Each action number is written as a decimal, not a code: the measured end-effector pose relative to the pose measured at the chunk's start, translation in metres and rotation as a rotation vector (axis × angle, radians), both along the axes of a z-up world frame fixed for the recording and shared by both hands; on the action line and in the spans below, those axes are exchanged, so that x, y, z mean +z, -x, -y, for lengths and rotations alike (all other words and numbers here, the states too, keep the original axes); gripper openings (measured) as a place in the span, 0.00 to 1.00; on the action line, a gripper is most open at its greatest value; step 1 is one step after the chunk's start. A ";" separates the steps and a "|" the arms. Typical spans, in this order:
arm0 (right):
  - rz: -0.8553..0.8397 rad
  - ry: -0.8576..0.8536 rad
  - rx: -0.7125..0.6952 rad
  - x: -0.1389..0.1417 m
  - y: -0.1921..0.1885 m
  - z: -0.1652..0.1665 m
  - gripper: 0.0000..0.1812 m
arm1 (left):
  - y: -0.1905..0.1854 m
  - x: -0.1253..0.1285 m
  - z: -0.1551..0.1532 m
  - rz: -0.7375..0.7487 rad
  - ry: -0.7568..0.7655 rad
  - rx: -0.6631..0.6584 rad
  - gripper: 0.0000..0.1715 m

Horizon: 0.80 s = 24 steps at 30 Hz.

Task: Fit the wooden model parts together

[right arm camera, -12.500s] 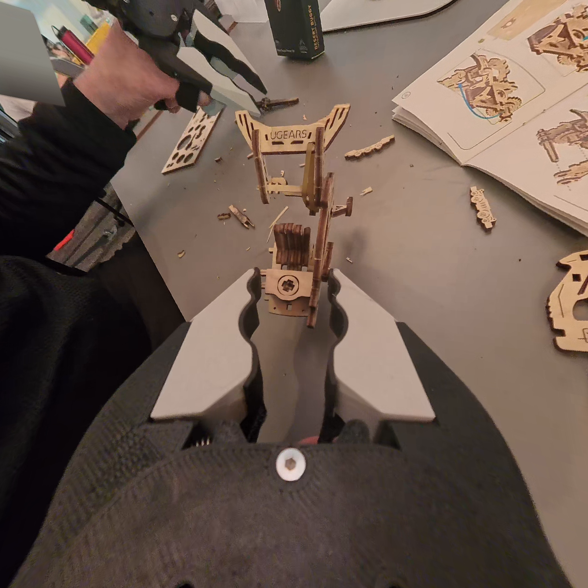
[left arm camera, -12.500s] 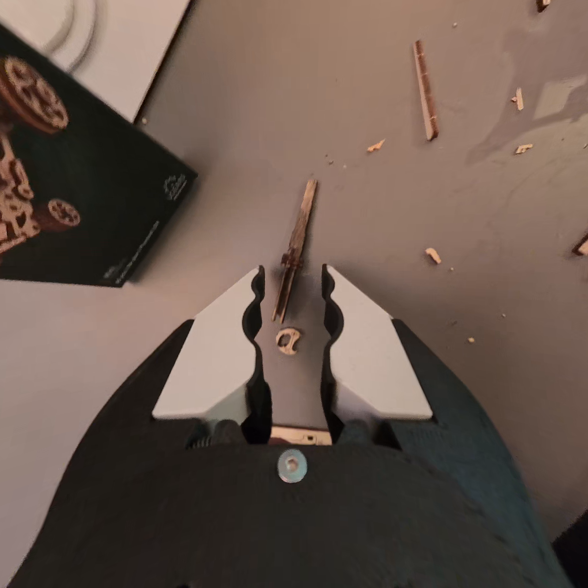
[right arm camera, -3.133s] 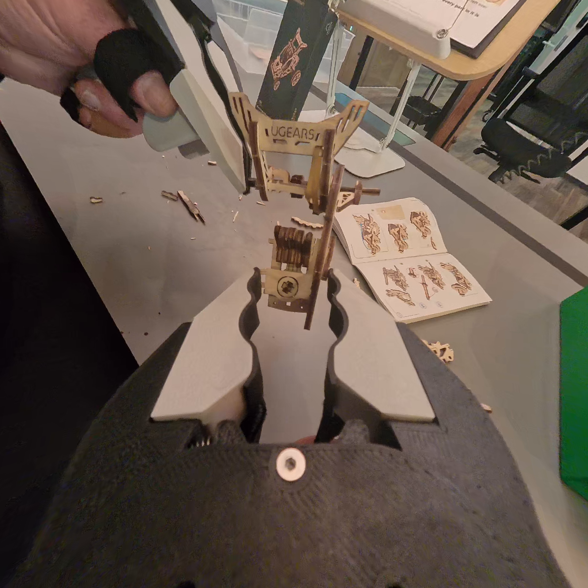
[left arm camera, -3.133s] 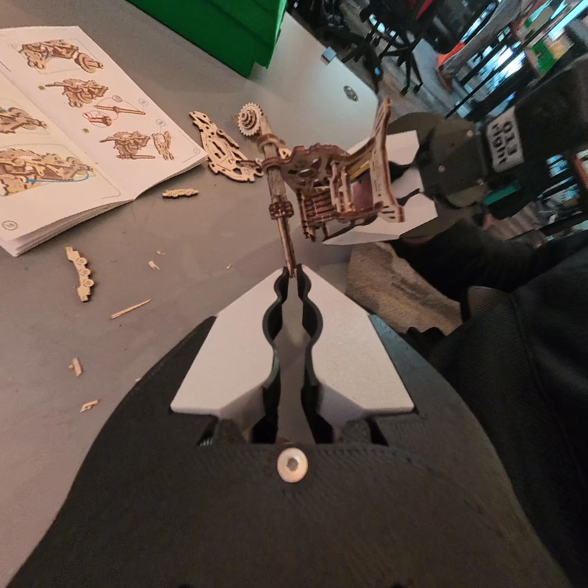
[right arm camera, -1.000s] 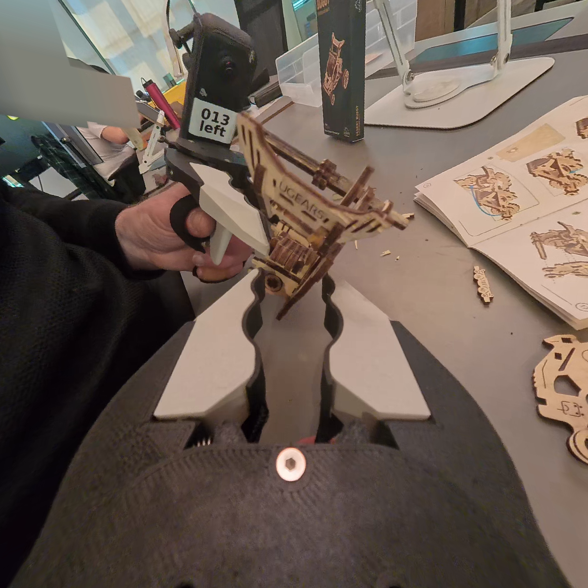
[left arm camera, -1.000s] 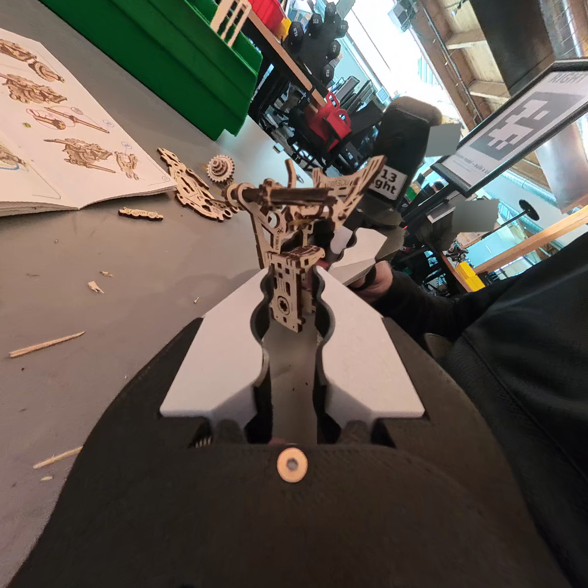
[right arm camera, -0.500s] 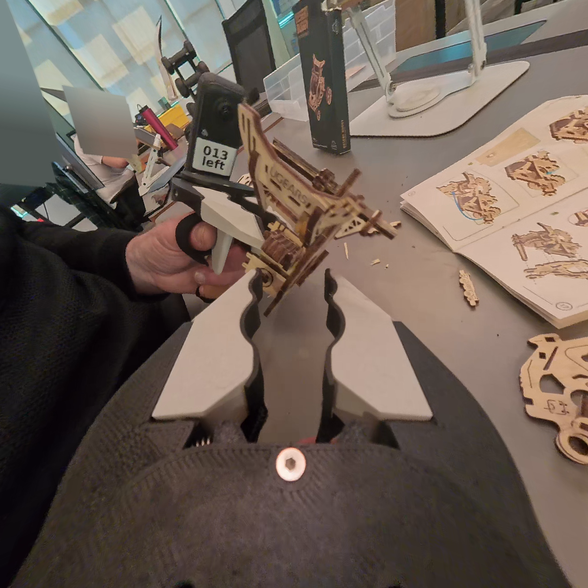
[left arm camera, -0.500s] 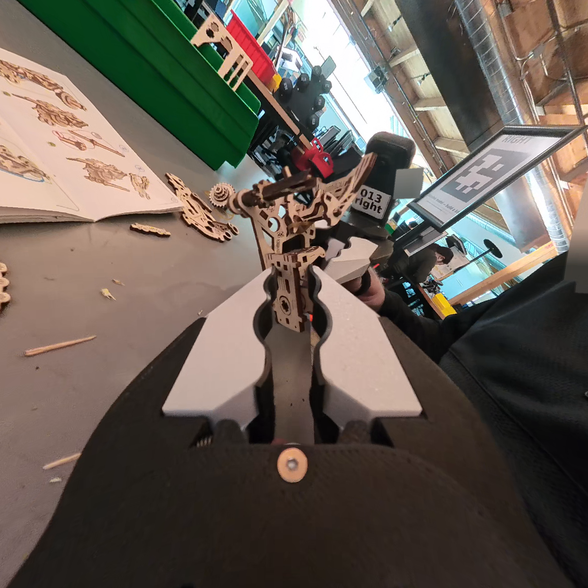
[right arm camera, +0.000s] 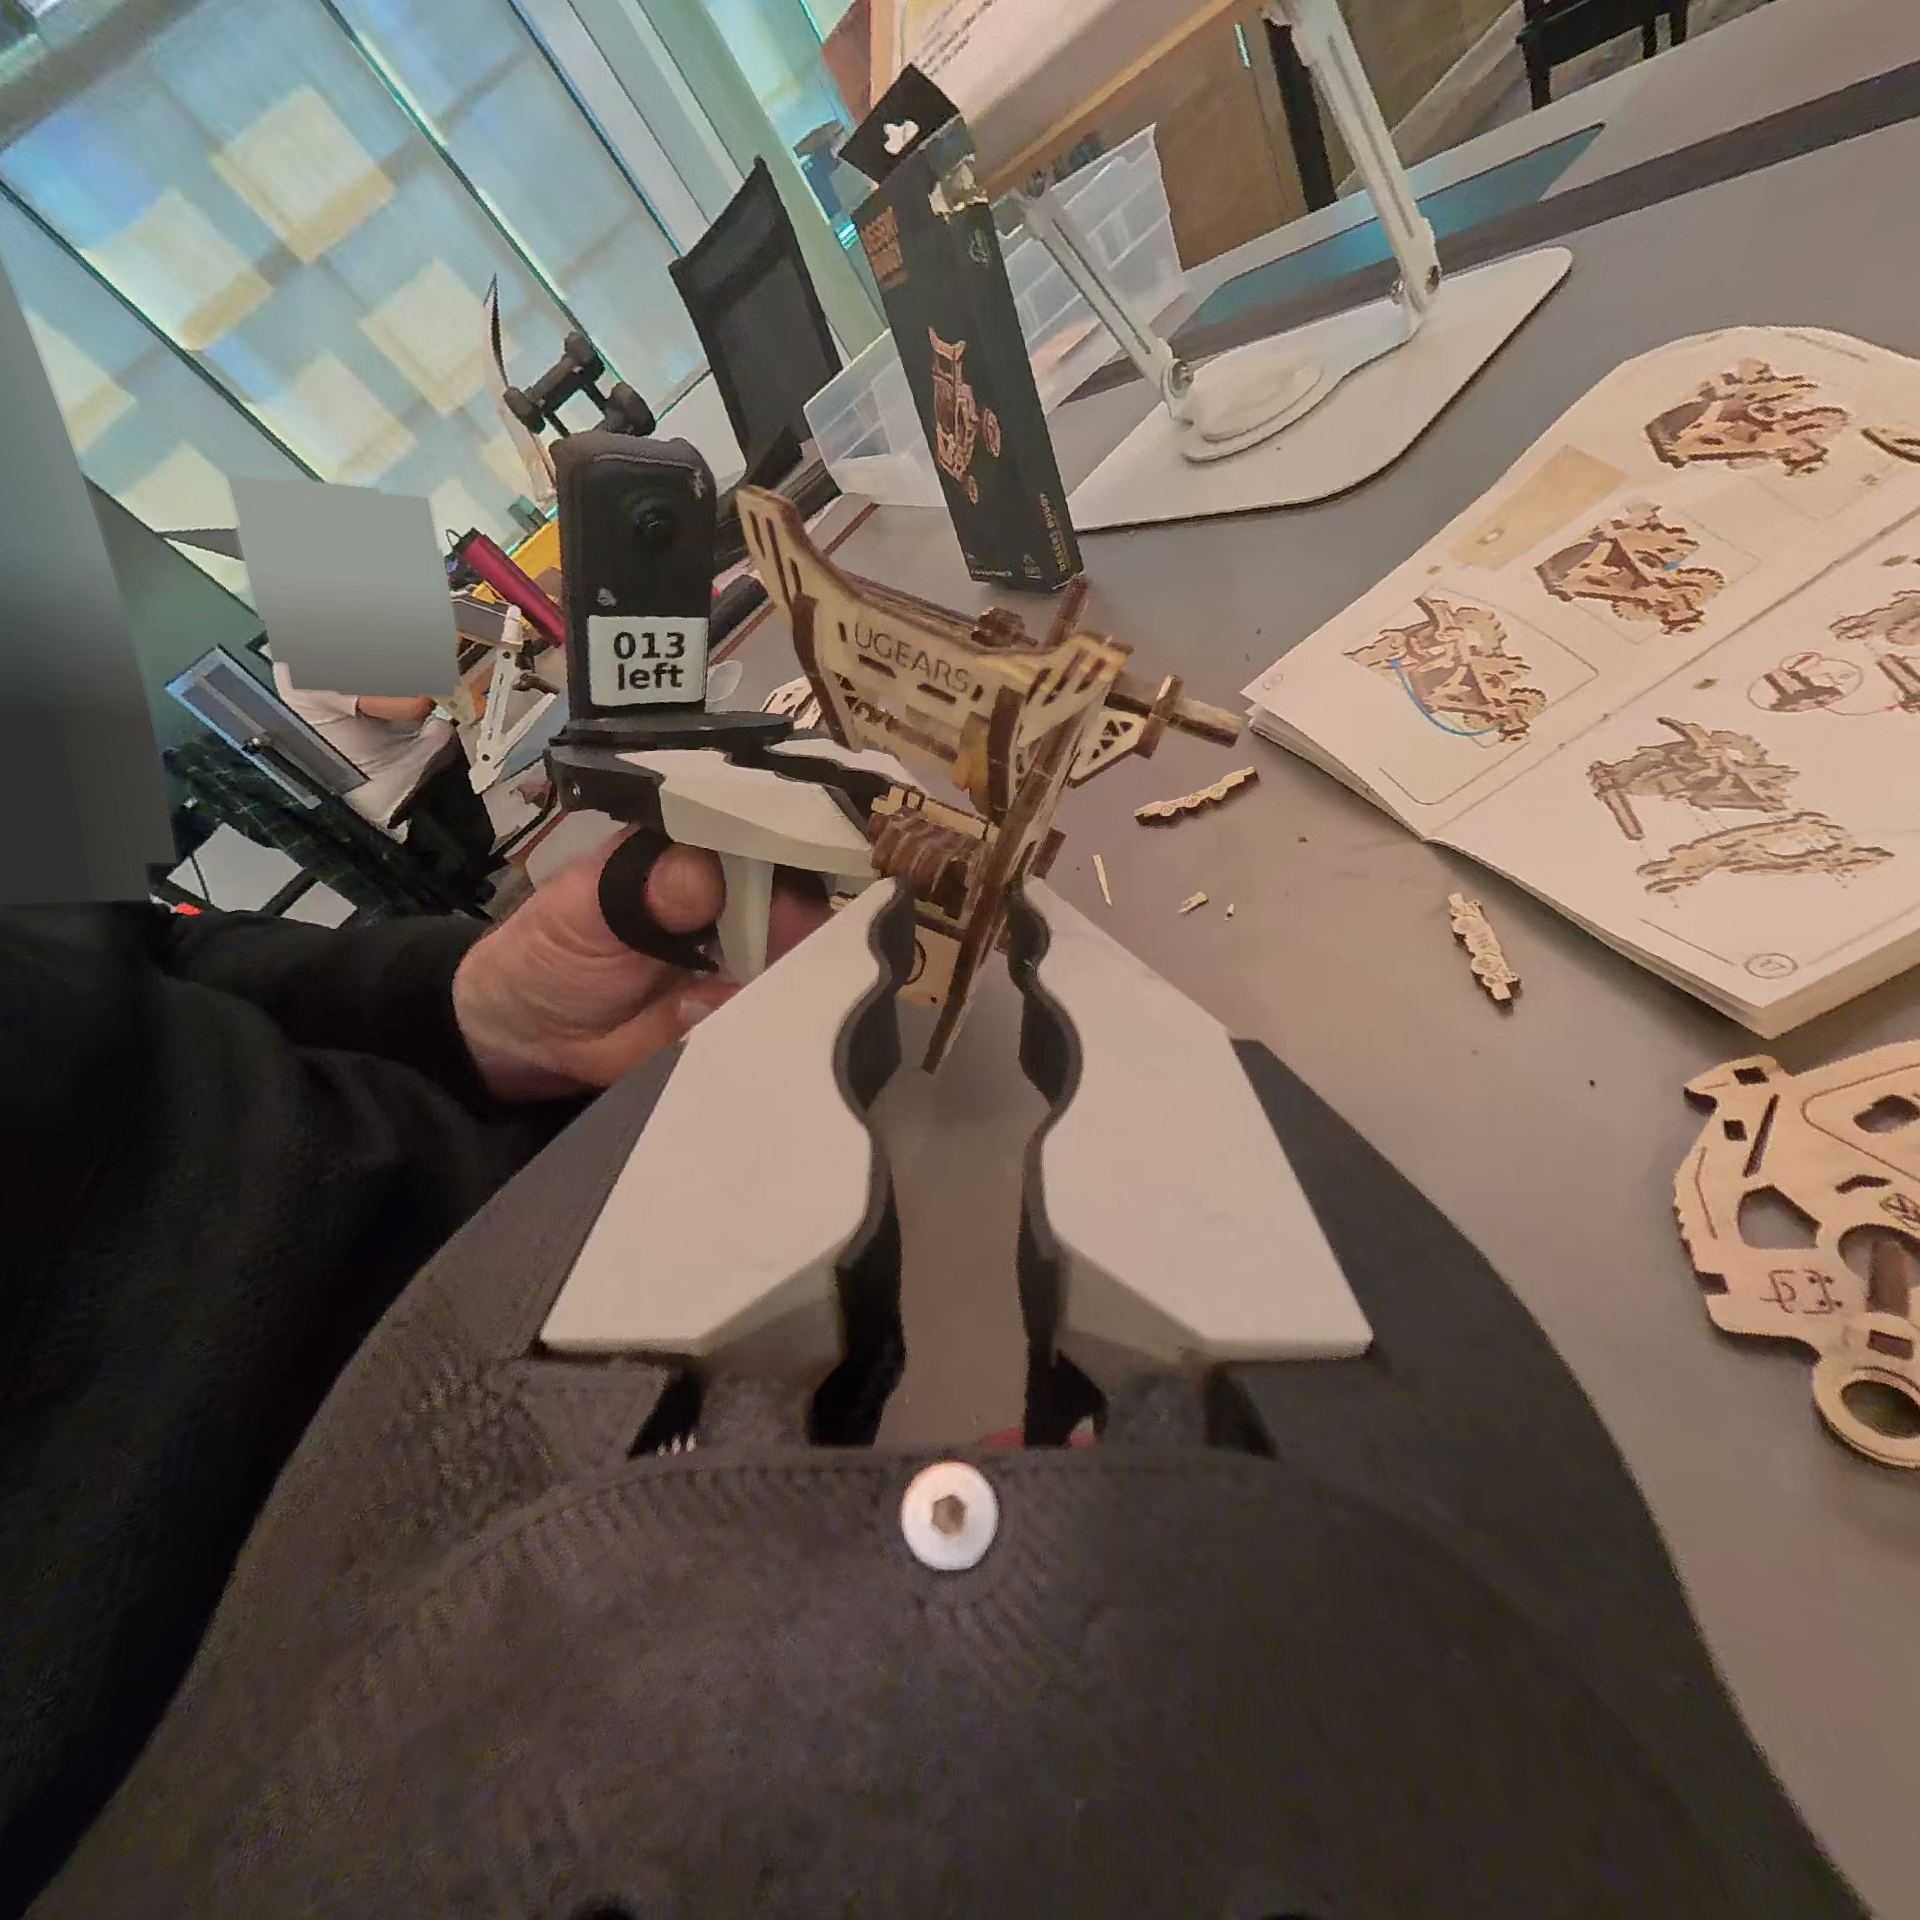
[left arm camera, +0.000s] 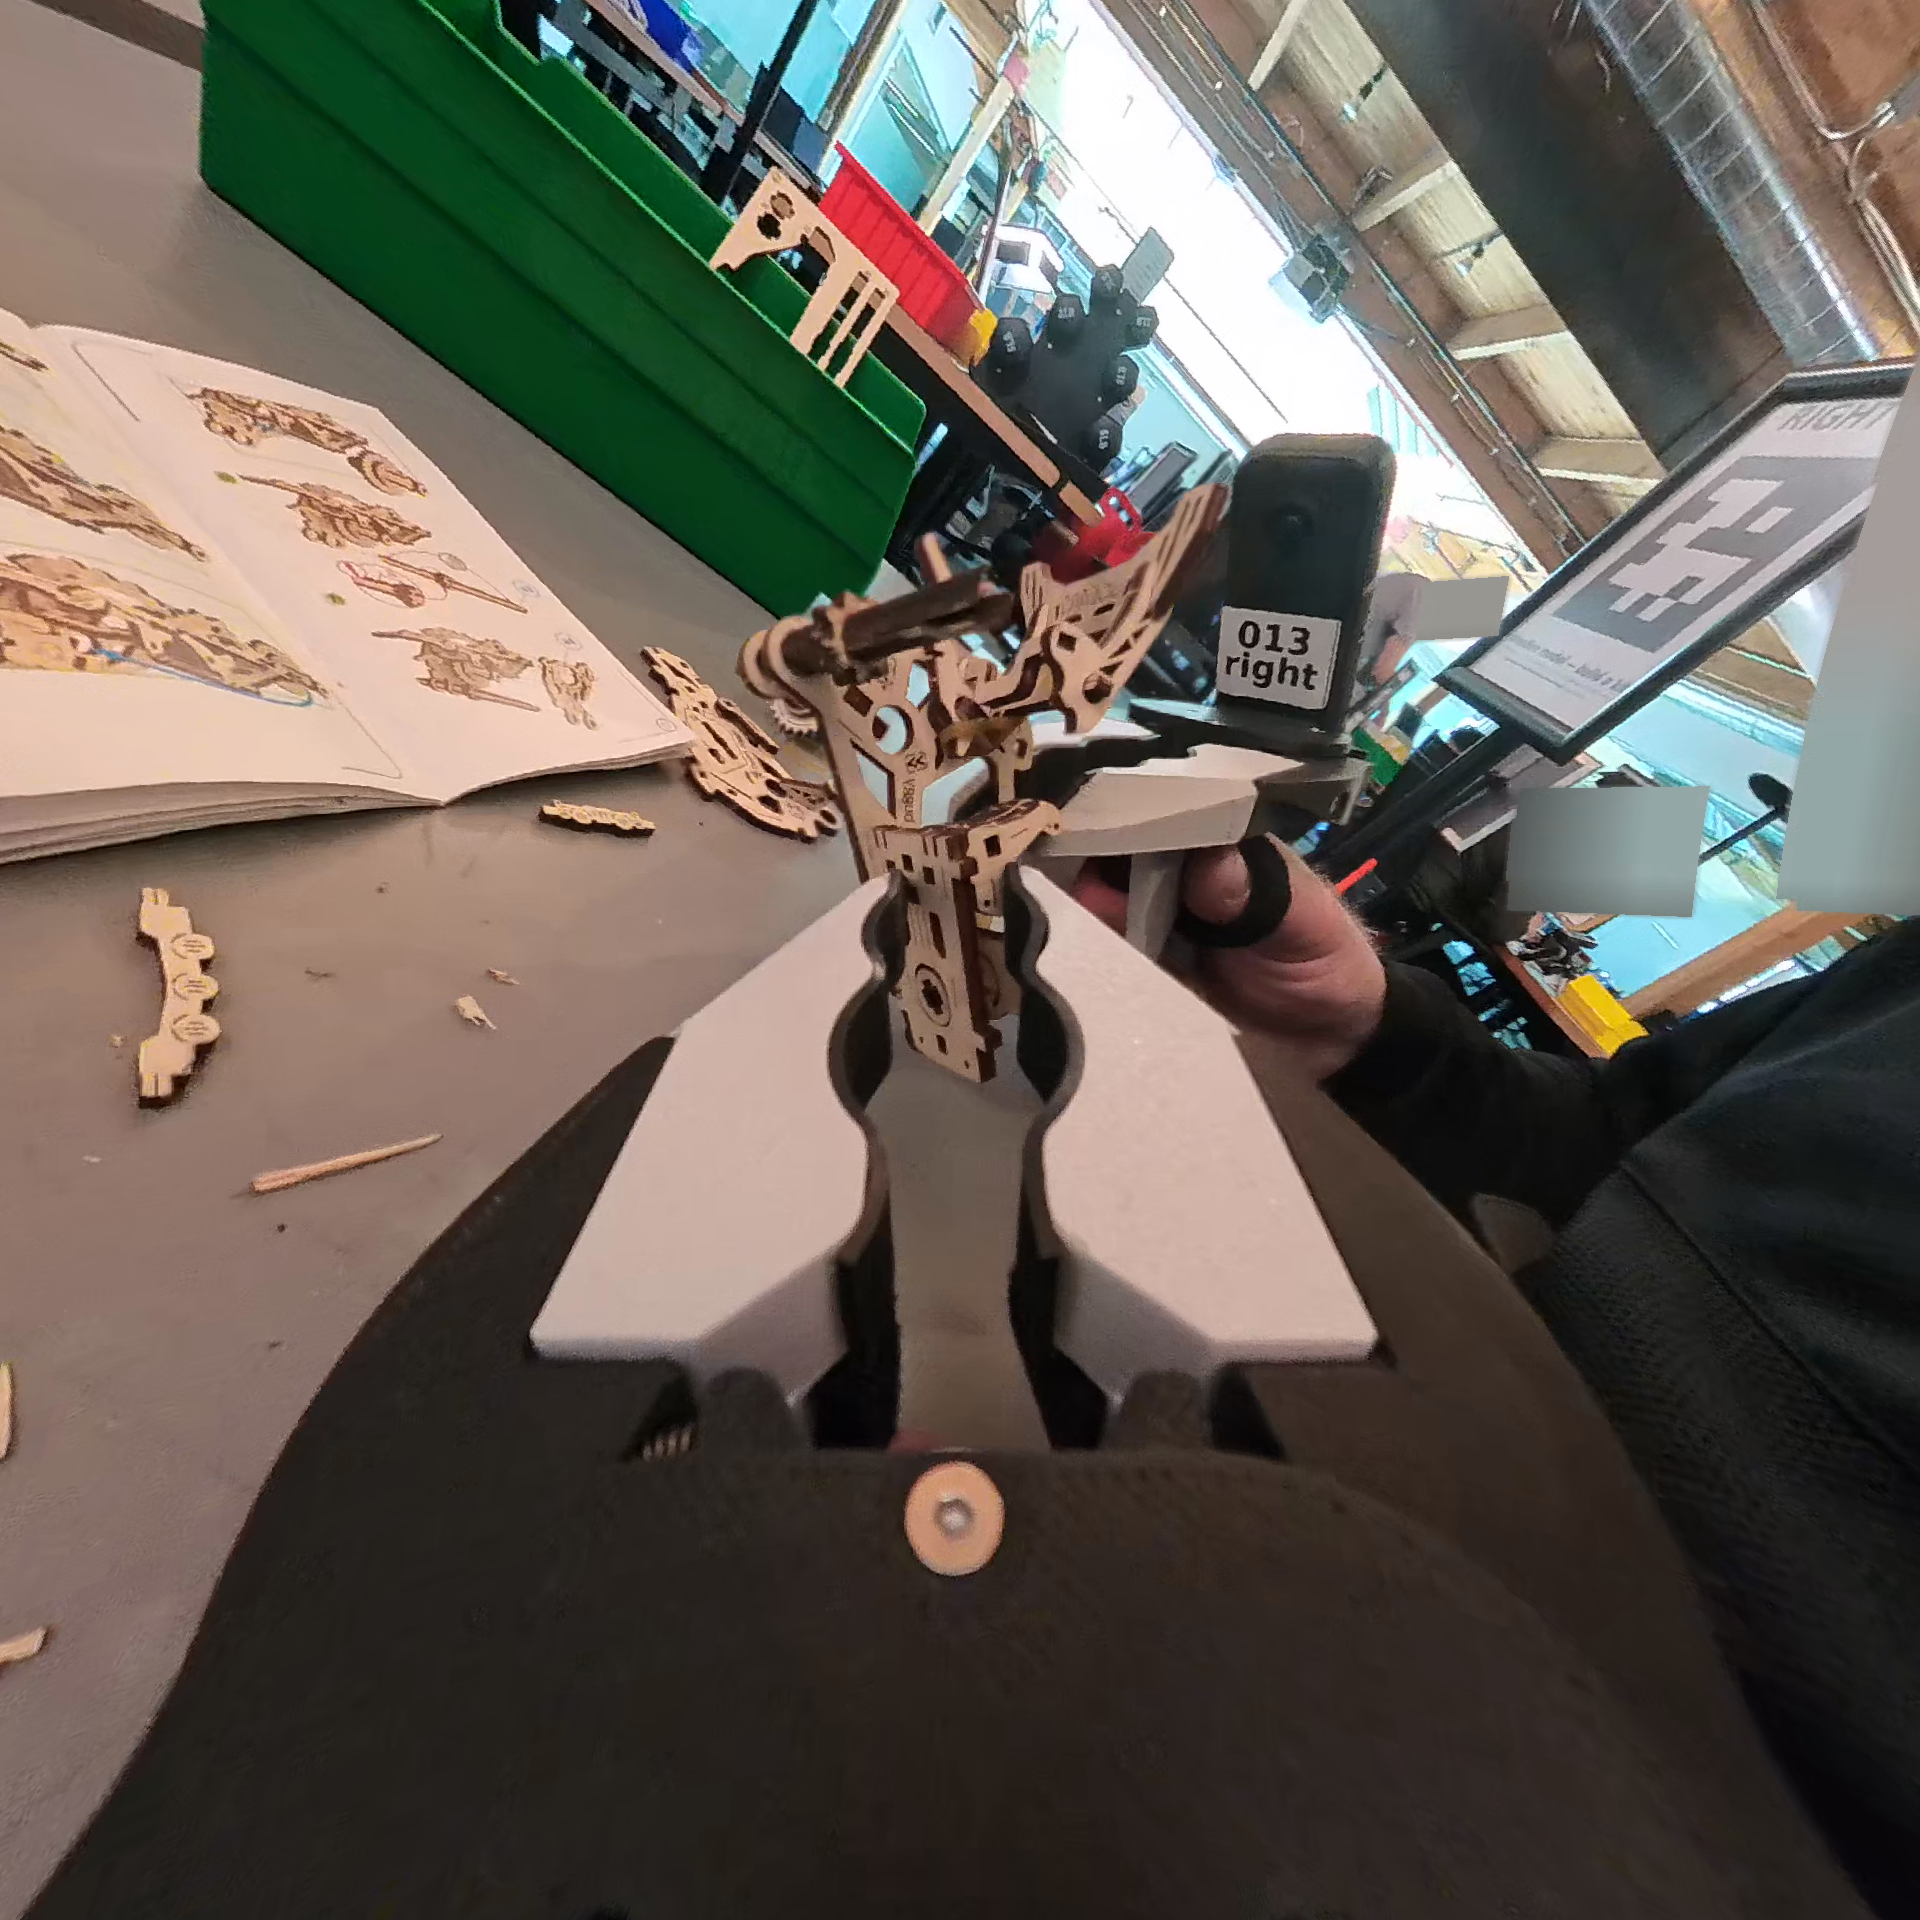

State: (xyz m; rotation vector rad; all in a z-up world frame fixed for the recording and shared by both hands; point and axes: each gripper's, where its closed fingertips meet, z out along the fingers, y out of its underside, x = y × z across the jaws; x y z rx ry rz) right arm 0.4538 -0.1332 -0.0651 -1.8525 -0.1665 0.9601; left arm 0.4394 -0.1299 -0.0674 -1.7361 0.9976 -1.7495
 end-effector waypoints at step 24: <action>0.008 0.007 -0.009 0.004 0.001 0.006 0.15 | -0.002 0.023 -0.007 0.207 0.239 -0.005 0.09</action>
